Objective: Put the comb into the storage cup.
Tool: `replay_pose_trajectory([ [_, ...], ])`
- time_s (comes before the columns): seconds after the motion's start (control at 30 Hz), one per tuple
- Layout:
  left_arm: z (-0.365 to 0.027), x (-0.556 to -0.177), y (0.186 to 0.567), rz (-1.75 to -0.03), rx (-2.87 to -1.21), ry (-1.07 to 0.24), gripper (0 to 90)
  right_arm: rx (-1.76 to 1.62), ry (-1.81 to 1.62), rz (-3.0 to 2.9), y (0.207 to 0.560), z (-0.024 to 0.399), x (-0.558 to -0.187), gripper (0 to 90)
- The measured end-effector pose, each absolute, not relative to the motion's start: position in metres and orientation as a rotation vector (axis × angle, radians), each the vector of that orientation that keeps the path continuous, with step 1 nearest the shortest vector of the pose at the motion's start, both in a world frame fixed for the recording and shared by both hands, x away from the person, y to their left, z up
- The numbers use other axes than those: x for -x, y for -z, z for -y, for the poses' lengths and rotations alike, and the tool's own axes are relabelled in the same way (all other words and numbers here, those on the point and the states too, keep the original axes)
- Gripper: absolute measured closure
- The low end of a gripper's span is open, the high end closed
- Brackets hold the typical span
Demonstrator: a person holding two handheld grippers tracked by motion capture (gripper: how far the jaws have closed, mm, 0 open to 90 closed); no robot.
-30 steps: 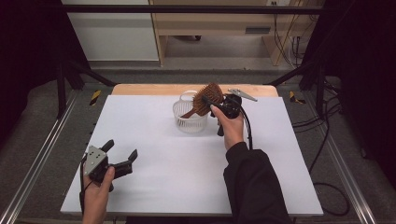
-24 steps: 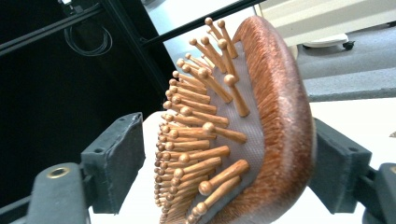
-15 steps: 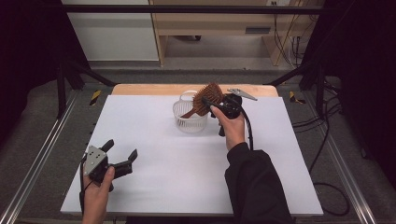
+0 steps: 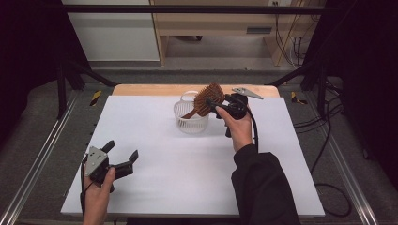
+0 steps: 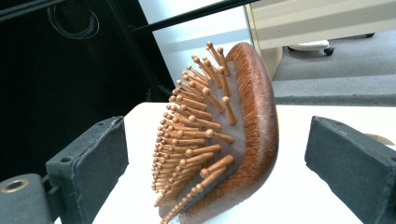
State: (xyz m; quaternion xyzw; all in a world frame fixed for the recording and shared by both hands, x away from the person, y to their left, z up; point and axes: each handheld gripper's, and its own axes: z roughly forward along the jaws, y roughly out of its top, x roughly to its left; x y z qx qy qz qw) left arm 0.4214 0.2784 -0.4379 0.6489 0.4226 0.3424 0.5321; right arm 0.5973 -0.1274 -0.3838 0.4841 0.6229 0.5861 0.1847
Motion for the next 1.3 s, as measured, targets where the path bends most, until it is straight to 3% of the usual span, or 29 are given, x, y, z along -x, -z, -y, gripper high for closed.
replay_pose_trajectory([
  [1.3, -0.281, -0.422, 0.439, -1.028, -1.535, -0.826, 4.1, -1.255, -1.659, -1.694, 0.365, 0.145, -0.578, 8.5],
])
